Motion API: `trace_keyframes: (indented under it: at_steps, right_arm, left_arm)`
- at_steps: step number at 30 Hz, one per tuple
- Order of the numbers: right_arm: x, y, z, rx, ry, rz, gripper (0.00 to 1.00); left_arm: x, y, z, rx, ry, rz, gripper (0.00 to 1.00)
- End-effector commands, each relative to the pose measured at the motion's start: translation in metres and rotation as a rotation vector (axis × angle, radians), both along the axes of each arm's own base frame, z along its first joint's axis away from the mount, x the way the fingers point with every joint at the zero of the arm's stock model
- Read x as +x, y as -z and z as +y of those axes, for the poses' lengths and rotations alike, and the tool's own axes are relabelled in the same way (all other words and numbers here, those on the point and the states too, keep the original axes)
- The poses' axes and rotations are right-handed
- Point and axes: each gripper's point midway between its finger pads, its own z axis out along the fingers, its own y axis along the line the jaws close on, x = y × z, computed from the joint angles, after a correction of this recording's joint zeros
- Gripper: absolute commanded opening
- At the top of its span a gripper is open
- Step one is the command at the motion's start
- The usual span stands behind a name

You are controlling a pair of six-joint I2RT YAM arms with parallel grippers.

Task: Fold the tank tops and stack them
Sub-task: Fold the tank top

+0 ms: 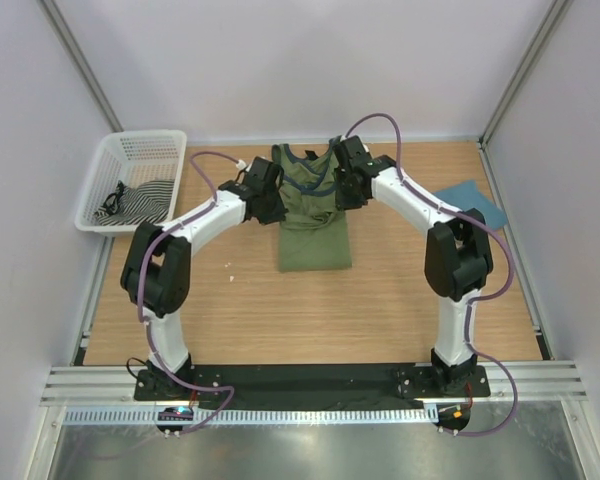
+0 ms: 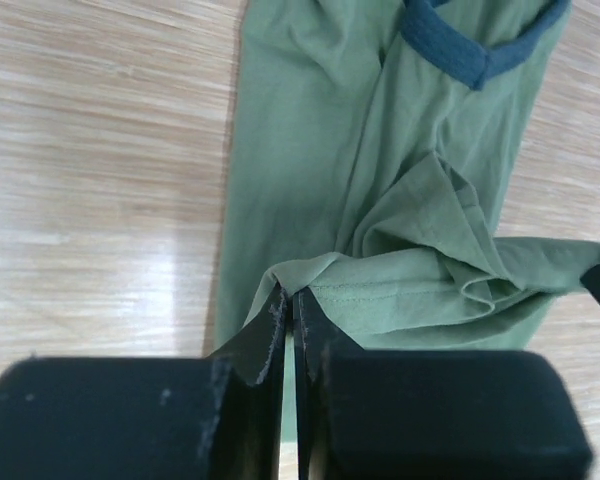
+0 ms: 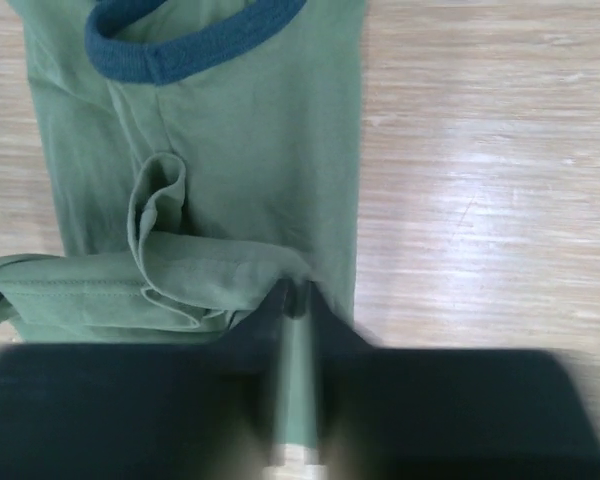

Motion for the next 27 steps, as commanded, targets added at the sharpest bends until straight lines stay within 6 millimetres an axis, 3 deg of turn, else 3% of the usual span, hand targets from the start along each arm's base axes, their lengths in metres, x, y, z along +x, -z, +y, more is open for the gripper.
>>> trace_keyframes:
  at_steps: [1, 2, 3, 7, 8, 9, 10, 12, 13, 14, 20, 21, 27]
  right_arm:
    - [0.022, -0.011, 0.001, 0.024, 0.009, -0.051, 0.31]
    - [0.025, -0.007, 0.0, 0.019, 0.018, -0.049, 0.49]
    - [0.027, -0.007, 0.001, 0.021, 0.021, -0.057, 0.61]
    - [0.028, -0.016, -0.003, 0.034, 0.035, -0.075, 0.64]
    - [0.028, -0.02, -0.003, 0.043, 0.032, -0.086, 0.63]
    - [0.026, -0.032, -0.005, 0.052, 0.03, -0.111, 0.64]
    - [0.02, -0.027, -0.008, 0.048, 0.029, -0.1, 0.65]
    - [0.015, -0.043, -0.01, 0.073, 0.02, -0.139, 0.67]
    - [0.01, -0.038, -0.011, 0.081, 0.016, -0.138, 0.68]
    - [0.004, -0.046, -0.01, 0.109, 0.001, -0.15, 0.68]
    - [-0.019, -0.025, 0.0, 0.178, -0.082, -0.109, 0.56]
    - [-0.024, -0.019, 0.004, 0.195, -0.099, -0.089, 0.49]
    - [-0.025, -0.01, 0.028, 0.307, -0.16, -0.058, 0.32]
  left_arm:
    - [0.023, -0.006, -0.003, -0.025, -0.007, -0.043, 0.04]
    - [0.025, 0.006, -0.002, -0.018, -0.009, -0.021, 0.08]
    - [0.029, 0.008, 0.0, -0.021, -0.017, -0.016, 0.2]
    - [0.031, 0.01, 0.011, -0.033, -0.032, -0.007, 0.32]
    - [0.031, 0.006, 0.014, -0.032, -0.036, -0.024, 0.37]
    - [0.032, -0.012, 0.015, -0.042, -0.034, -0.071, 0.46]
    - [0.029, -0.014, 0.019, -0.031, -0.035, -0.078, 0.48]
    - [0.022, -0.029, 0.023, -0.027, -0.02, -0.109, 0.52]
    - [0.019, -0.033, 0.025, -0.026, -0.015, -0.116, 0.52]
    - [0.015, -0.035, 0.026, -0.027, -0.009, -0.119, 0.53]
    - [-0.024, -0.027, 0.008, -0.06, 0.079, -0.09, 0.52]
    - [-0.033, -0.02, 0.002, -0.058, 0.097, -0.076, 0.52]
    - [-0.051, -0.001, -0.018, -0.095, 0.144, -0.031, 0.48]
